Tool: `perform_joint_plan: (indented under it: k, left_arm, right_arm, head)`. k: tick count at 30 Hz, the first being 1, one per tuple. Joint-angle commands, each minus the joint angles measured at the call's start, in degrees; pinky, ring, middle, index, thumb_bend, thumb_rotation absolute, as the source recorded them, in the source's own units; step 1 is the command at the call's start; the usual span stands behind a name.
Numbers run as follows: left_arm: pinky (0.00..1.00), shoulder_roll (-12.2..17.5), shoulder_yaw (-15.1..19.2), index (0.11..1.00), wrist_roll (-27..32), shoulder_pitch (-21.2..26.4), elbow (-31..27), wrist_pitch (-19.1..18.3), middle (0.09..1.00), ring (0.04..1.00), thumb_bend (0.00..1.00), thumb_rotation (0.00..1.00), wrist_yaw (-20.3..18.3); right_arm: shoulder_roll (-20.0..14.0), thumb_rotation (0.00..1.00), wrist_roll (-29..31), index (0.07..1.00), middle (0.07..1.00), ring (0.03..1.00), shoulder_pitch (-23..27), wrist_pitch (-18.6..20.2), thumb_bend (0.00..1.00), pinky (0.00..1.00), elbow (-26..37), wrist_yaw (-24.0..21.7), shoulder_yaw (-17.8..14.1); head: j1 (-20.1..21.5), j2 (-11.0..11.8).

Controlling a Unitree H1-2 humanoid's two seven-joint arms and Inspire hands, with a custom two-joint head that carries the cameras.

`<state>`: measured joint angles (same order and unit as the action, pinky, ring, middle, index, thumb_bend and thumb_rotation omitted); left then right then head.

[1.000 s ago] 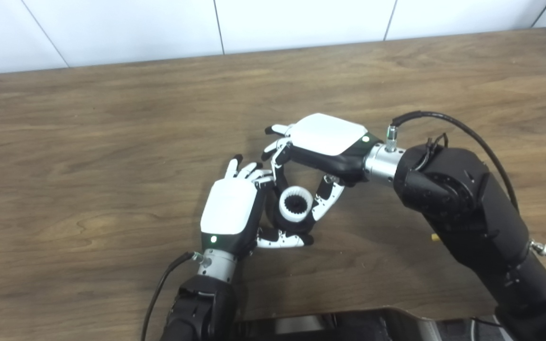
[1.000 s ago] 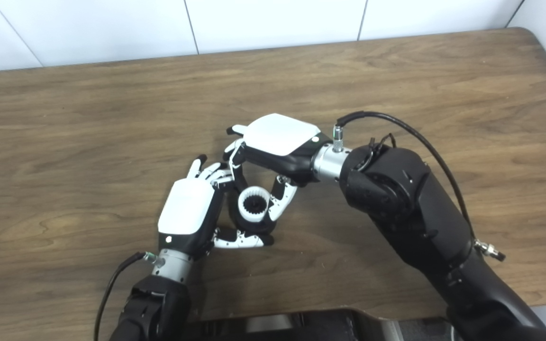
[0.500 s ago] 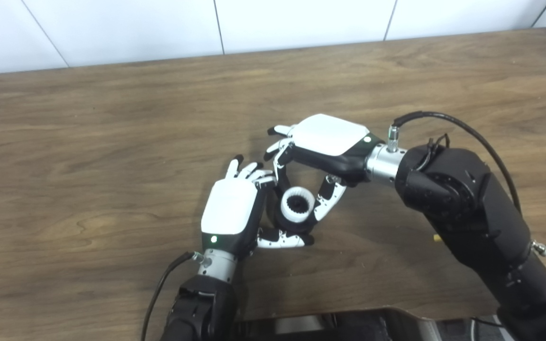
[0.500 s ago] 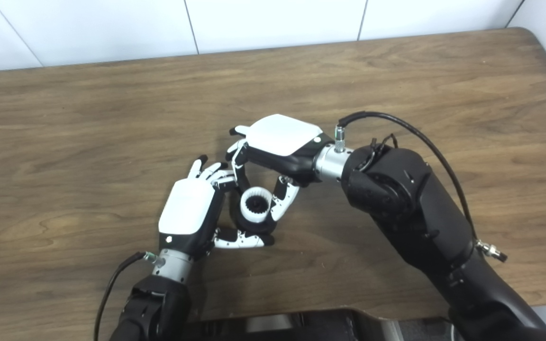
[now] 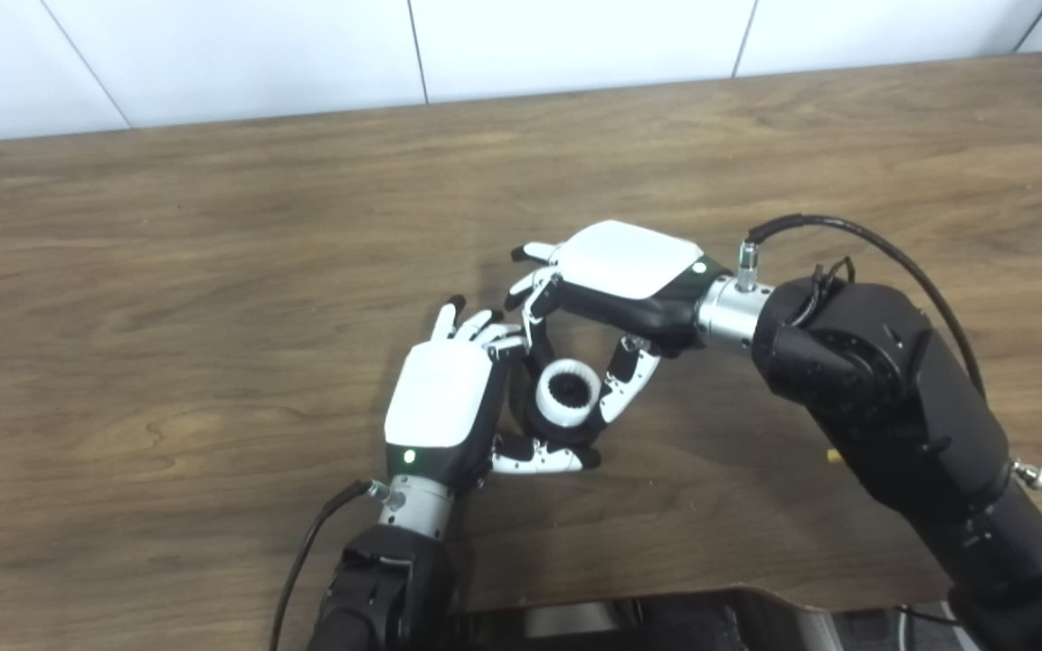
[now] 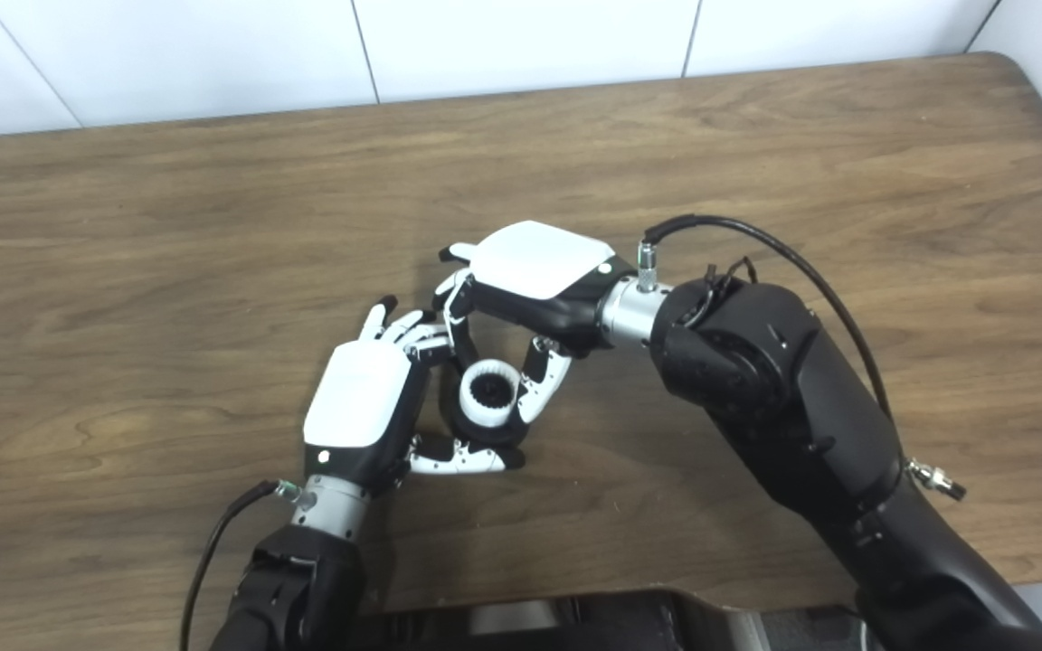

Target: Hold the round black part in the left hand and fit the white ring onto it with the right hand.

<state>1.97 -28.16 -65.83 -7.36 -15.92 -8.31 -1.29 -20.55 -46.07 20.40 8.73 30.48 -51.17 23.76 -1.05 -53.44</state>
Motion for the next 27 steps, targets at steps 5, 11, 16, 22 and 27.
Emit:
perform_joint_plan:
  k: [5, 11, 16, 22, 27]
  left_arm:
    - [1.00, -0.8, -0.3, 0.483, -0.7, 1.0, -1.0, 0.1, 0.765, 0.877, 0.52, 0.05, 0.3]
    - [1.00, -0.9, -0.3, 0.483, -0.6, 1.0, -0.9, 0.3, 0.764, 0.877, 0.52, 0.05, 0.5]
    - [1.00, -0.9, -0.3, 0.483, -0.4, 1.0, -0.8, 0.4, 0.763, 0.875, 0.52, 0.05, 0.8]
    - [1.00, -0.9, -0.3, 0.483, -0.6, 1.0, -0.9, 0.3, 0.765, 0.877, 0.52, 0.05, 0.5]
    - [1.00, -0.9, -0.4, 0.483, -0.6, 1.1, -0.9, 0.3, 0.764, 0.875, 0.52, 0.05, 0.6]
  right_arm:
    - [0.6, 0.13, -0.7, 0.484, 0.838, 0.982, 1.1, -0.5, 0.52, 0.92, 0.7, 1.9, -0.7]
    - [0.6, 0.13, -0.7, 0.484, 0.839, 0.979, 1.1, -0.9, 0.52, 0.92, 0.5, 2.1, -0.8]
    - [0.5, 0.14, -0.4, 0.488, 0.837, 0.974, 1.1, -0.8, 0.53, 0.92, 0.6, 2.1, -1.0]
    - [0.2, 0.24, -0.7, 0.603, 0.861, 0.989, 1.5, -0.1, 0.94, 0.94, 0.9, 0.9, -0.8]
    - [0.0, 0.28, -0.8, 0.623, 0.873, 0.999, 1.9, 0.3, 1.00, 0.94, 1.0, 0.1, -0.8]
  head:
    - [-0.1, -0.1]
    - [-0.2, 0.0]
    - [0.0, 0.0]
    - [0.0, 0.0]
    - [0.0, 0.0]
